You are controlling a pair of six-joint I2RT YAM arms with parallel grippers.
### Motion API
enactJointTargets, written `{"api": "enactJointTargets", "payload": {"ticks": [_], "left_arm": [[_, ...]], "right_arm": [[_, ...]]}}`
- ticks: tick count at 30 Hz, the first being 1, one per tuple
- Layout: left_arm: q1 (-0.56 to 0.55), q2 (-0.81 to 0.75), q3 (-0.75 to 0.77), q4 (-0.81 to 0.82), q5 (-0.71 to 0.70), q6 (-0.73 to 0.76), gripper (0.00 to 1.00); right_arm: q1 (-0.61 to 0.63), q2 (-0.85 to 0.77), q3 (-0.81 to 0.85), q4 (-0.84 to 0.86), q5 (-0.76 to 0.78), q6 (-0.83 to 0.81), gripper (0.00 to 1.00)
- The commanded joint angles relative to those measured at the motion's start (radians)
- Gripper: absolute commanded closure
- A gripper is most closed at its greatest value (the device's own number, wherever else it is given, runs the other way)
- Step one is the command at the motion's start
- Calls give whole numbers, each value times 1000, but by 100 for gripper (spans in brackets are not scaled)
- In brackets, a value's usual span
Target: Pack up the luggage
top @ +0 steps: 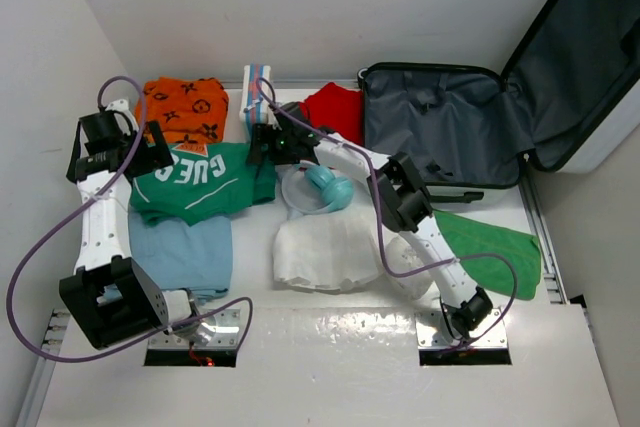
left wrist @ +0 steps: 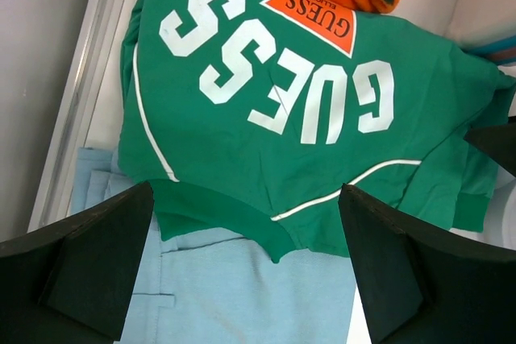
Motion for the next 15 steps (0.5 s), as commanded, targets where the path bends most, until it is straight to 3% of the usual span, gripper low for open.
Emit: {"api": "enactJointTargets", "payload": {"ticks": [1,12,13,14,15], "left_arm": [[18,-30,-7,16,-8,4,0],[56,9,-16,-4,-77,4,0],[56,9,-16,-4,-77,4,0],[56,19,-16,-15,-77,-5,0],[67,19,-16,-15,-77,-5,0]], "right_arm": [[6,24,45,55,-42,46,5],[54,112,84,78,-93,92,13],[52,121,79,74,-81,96,16],[54,123,76,74,-79,96,37],[54,124,71,74,-84,90,49]]}}
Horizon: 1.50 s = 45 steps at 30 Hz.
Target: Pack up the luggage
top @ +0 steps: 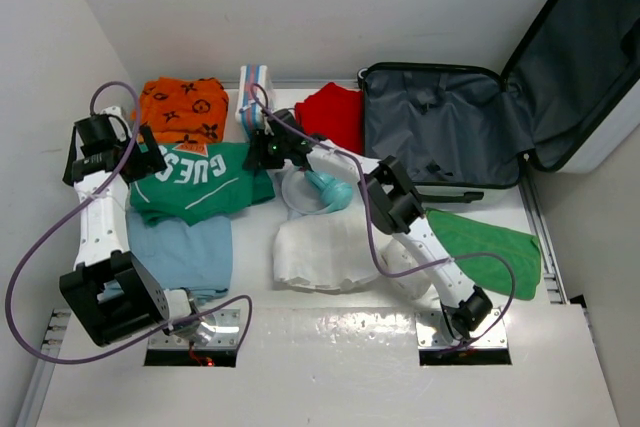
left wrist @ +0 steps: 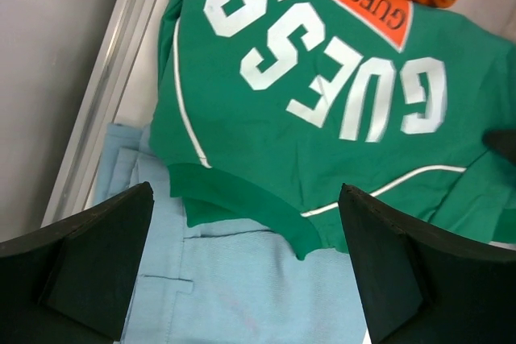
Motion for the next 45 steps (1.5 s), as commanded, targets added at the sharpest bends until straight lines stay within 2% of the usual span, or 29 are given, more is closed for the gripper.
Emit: {"api": "enactJointTargets", "payload": {"ticks": [1,2,4,8,11,13,16,19,24,28,30,33,36,40,45], "left_arm": [[22,5,-4,-3,-20,-5,0],[22,5,-13,-3,-20,-14,0],[32,14,-13,-3,-20,-14,0],[41,26,-22,-3,15,-23,0],[41,36,-31,30,37,-23,2],[41,36,-31,45,61,-23,2],[41,26,-40,65,80,-23,2],[41,26,-40,76,89,-23,2],[41,46,-40,99,89,-14,2],[41,56,-31,99,89,-5,2],[41,56,-31,99,89,4,2],[41,66,-22,108,98,4,2],[41,95,-11,108,98,4,2],[32,134,19,108,98,4,2],[32,145,19,108,98,4,2]], "right_arm": [[24,38,8,-12,-34,20,62],[23,18,0,-11,-39,-6,84],[23,-25,-1,-14,-63,-58,100],[13,-160,-41,8,-90,-162,100],[-8,-397,-152,29,-85,-289,100],[-28,-450,-170,2,-82,-325,100],[-97,-591,-196,-85,-70,-409,100],[-161,-658,-233,-122,-50,-444,100],[-371,-766,-308,-195,-24,-524,100],[-601,-798,-308,-277,-10,-581,100],[-663,-809,-301,-336,-13,-613,100],[-821,-810,-297,-441,-48,-694,100],[-882,-794,-314,-550,-62,-829,100],[-953,-679,-256,-754,-105,-986,100],[-962,-570,-198,-937,-81,-1182,100]]}}
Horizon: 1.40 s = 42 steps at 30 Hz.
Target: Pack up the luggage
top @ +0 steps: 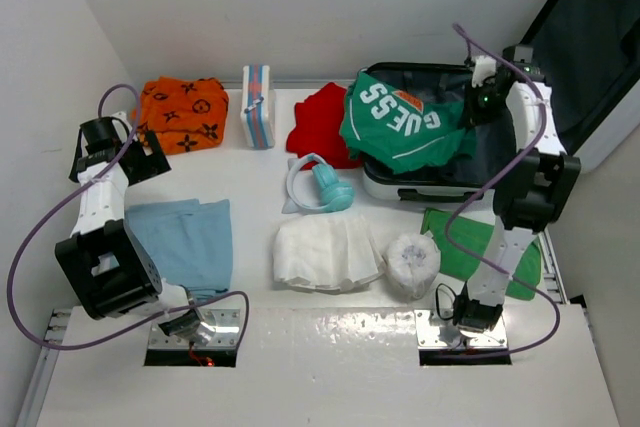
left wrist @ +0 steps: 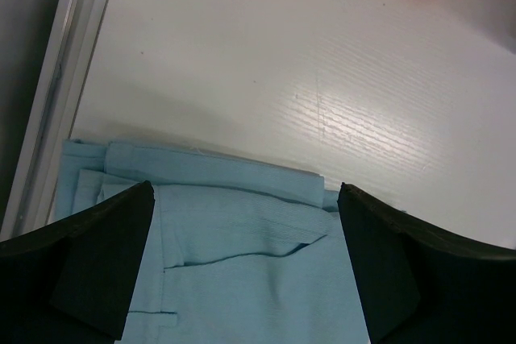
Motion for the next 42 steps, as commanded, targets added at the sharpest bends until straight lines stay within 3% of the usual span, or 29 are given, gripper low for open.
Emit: {"api": "enactJointTargets", "payload": {"ticks": [1,7,11,17,22,25,26,29,33,36,38,42], "left_arm": [[3,-5,42,23,14,4,2],[-6,-5,42,32,14,4,2],[-6,5,33,32,24,4,2],[-6,5,3,51,24,15,2],[-6,-6,-27,62,14,25,2],[-6,-15,-27,72,5,34,0],[-6,-15,-27,81,5,47,0],[-6,6,20,81,5,47,0],[-26,49,55,81,14,67,0],[-37,49,66,103,46,67,0],[-37,26,31,141,79,67,0],[-84,61,60,161,73,90,5]], "right_arm": [[-12,46,39,-177,43,-223,100],[-23,17,-64,19,216,-369,100],[-24,53,-30,87,303,-446,100],[-14,68,-49,274,319,-555,100],[20,114,-30,314,371,-598,100],[32,129,-21,303,410,-573,74],[34,128,-23,294,414,-564,43],[34,96,17,253,410,-490,10],[39,42,107,124,345,-311,7],[40,-47,155,17,191,-205,7],[60,-147,74,-8,89,-176,8],[130,-276,-124,42,49,-127,8]]}}
